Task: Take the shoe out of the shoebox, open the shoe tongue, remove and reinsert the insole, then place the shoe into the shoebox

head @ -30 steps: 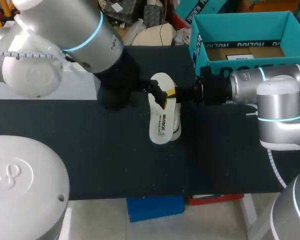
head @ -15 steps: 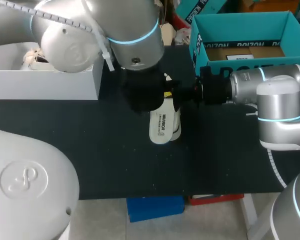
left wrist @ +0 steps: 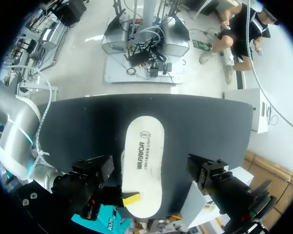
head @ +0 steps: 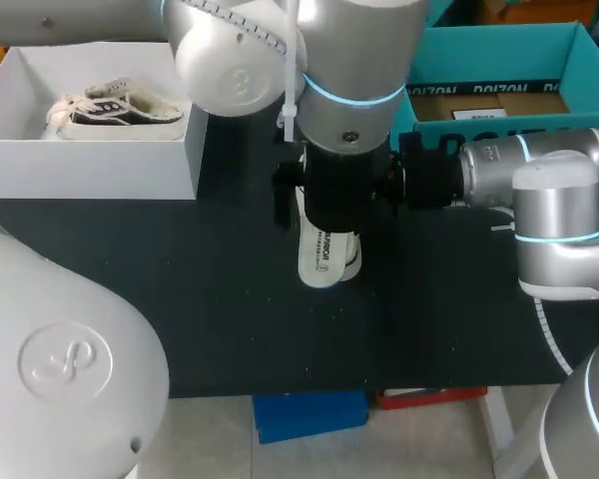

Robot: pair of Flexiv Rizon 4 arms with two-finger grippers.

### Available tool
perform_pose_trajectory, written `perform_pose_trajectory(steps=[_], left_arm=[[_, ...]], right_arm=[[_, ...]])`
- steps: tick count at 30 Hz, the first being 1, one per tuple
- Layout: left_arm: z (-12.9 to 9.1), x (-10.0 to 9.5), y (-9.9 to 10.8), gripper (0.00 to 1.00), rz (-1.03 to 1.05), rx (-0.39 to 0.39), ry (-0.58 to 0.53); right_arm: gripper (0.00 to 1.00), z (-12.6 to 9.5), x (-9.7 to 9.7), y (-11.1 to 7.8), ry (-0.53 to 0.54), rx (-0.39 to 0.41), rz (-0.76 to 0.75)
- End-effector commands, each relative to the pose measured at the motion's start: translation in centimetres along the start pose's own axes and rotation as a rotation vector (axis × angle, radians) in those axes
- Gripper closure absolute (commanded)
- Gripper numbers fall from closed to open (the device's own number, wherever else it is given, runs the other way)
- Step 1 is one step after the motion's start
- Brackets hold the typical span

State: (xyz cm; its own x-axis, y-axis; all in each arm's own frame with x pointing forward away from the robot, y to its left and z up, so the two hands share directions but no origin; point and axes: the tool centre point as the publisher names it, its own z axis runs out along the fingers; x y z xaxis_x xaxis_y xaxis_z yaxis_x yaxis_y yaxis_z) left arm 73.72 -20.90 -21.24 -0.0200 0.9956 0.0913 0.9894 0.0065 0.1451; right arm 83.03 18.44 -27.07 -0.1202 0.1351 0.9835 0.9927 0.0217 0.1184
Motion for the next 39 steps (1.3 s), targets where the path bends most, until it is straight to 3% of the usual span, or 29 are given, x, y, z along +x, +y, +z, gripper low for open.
perform_pose_trajectory(steps=[1,11,30,35,39], left_arm=[[0.2,-0.6,0.4,0.0,0.004,-0.014,0.043],[0.2,-1.1,4.2,0.0,0.012,-0.015,0.011],[1.4,0.7,13.4,0.0,-0.015,-0.018,-0.032],[1.8,0.9,14.8,0.0,-0.024,-0.02,-0.045],[1.5,0.9,14.7,0.0,-0.021,-0.028,-0.05]], right_arm=[[1.0,0.1,0.0,-0.1,-0.002,-0.003,0.0],[1.0,0.1,0.0,-0.1,-0.002,-0.003,0.0],[1.0,0.1,0.0,-0.1,-0.002,-0.003,0.0],[1.0,0.1,0.0,-0.1,-0.002,-0.003,0.0],[1.0,0.1,0.0,-0.1,-0.002,-0.003,0.0]])
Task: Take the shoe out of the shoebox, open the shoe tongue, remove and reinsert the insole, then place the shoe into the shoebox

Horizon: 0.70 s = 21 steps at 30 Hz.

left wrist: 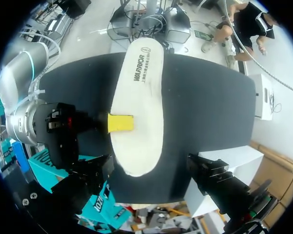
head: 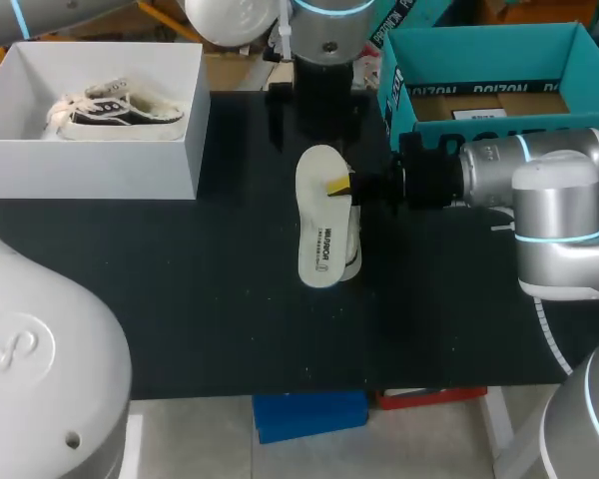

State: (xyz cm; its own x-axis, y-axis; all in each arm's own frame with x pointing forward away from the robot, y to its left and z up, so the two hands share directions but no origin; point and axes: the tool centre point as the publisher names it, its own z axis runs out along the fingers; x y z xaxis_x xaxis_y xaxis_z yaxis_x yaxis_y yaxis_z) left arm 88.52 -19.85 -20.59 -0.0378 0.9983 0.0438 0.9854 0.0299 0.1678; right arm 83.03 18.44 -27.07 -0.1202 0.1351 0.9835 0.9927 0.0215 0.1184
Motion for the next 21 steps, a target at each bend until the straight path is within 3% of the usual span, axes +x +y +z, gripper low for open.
perform_pose_trajectory(steps=[1,10,21], left_arm=[[-0.1,0.2,-0.3,0.0,0.004,-0.007,-0.007],[-1.3,0.0,-4.0,0.0,0.042,-0.028,-0.049],[-1.7,1.2,-9.5,0.0,0.048,-0.027,-0.131]], right_arm=[[1.0,0.1,0.0,-0.1,-0.002,-0.003,0.0],[1.0,0.1,0.0,-0.1,-0.002,-0.003,0.0],[1.0,0.1,0.0,-0.1,-0.002,-0.003,0.0]])
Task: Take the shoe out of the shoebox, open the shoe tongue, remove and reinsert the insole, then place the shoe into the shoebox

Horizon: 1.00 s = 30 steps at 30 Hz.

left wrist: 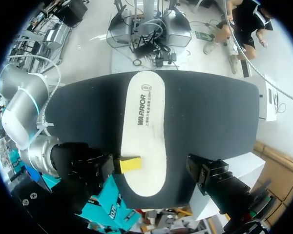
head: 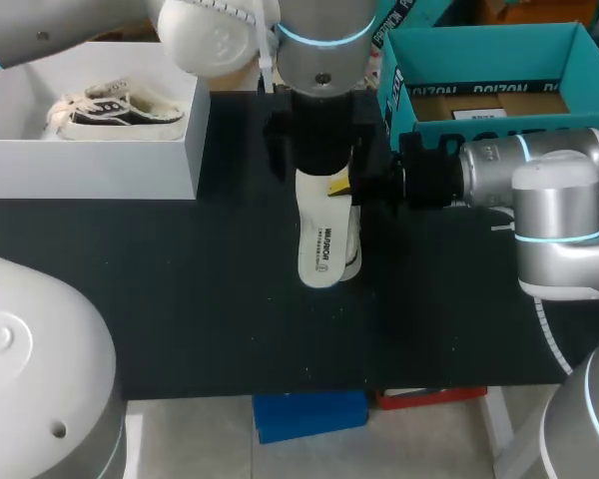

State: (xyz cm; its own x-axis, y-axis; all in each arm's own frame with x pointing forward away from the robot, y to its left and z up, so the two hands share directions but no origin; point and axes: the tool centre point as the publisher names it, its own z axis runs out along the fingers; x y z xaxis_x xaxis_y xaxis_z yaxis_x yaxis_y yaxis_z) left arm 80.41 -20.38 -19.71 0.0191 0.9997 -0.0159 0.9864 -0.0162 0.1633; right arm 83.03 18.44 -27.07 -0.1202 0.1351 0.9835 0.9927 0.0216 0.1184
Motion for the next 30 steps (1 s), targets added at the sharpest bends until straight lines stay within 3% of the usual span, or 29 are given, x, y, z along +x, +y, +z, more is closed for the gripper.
perform_pose_trajectory(steps=[1,8,19,24,28,30], left_arm=[[0.6,1.4,-2.0,0.0,0.006,-0.014,-0.06],[0.7,1.6,-4.0,0.0,-0.019,-0.035,-0.159],[0.9,1.3,-7.0,0.0,-0.023,-0.045,-0.177],[1.8,3.5,-6.6,0.0,-0.061,-0.027,-0.471],[3.7,5.2,-6.4,0.0,-0.079,-0.025,-0.581],[3.8,5.5,-6.4,0.0,-0.075,-0.035,-0.578]], right_arm=[[1.0,0.1,0.0,-0.1,-0.002,-0.003,0.0],[1.0,0.1,0.0,-0.1,-0.002,-0.003,0.0],[1.0,0.1,0.0,-0.1,-0.002,-0.003,0.0],[1.0,0.1,0.0,-0.1,-0.002,-0.003,0.0],[1.0,0.1,0.0,-0.1,-0.002,-0.003,0.0],[1.0,0.1,0.0,-0.1,-0.002,-0.003,0.0]])
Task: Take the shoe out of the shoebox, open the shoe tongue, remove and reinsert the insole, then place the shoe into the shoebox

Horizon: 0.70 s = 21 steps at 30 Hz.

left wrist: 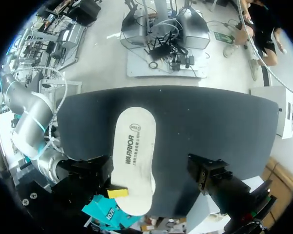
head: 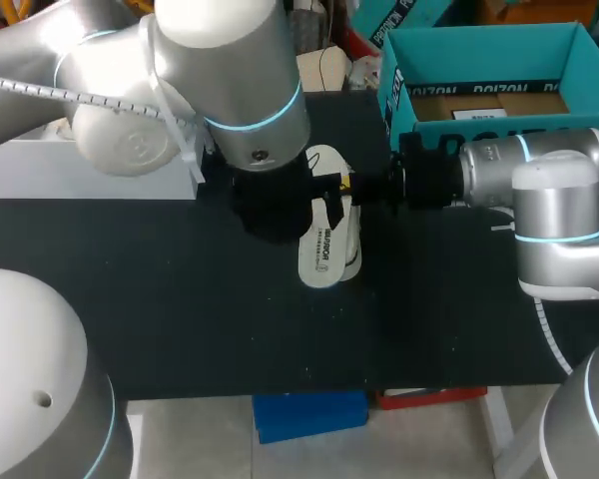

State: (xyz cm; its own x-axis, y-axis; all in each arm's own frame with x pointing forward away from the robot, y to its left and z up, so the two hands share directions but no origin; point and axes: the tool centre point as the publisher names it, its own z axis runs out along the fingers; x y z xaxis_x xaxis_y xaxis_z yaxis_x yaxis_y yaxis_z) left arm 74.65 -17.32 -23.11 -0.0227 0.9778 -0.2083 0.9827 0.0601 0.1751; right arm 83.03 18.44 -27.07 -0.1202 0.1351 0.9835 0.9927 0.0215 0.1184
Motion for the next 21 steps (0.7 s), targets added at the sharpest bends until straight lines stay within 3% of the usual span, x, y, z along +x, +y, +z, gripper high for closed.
perform_pose_trajectory(steps=[1,20,21], left_arm=[[1.0,2.75,0.0,0.0,-0.005,0.0,-0.394],[1.0,2.75,0.0,0.0,-0.005,0.0,-0.394],[0.94,2.72,-0.03,0.0,-0.007,0.0,-0.441]], right_arm=[[1.0,0.11,0.0,-0.06,-0.002,-0.003,0.0],[1.0,0.11,0.0,-0.06,-0.002,-0.003,0.0],[1.0,0.11,0.0,-0.06,-0.002,-0.003,0.0]])
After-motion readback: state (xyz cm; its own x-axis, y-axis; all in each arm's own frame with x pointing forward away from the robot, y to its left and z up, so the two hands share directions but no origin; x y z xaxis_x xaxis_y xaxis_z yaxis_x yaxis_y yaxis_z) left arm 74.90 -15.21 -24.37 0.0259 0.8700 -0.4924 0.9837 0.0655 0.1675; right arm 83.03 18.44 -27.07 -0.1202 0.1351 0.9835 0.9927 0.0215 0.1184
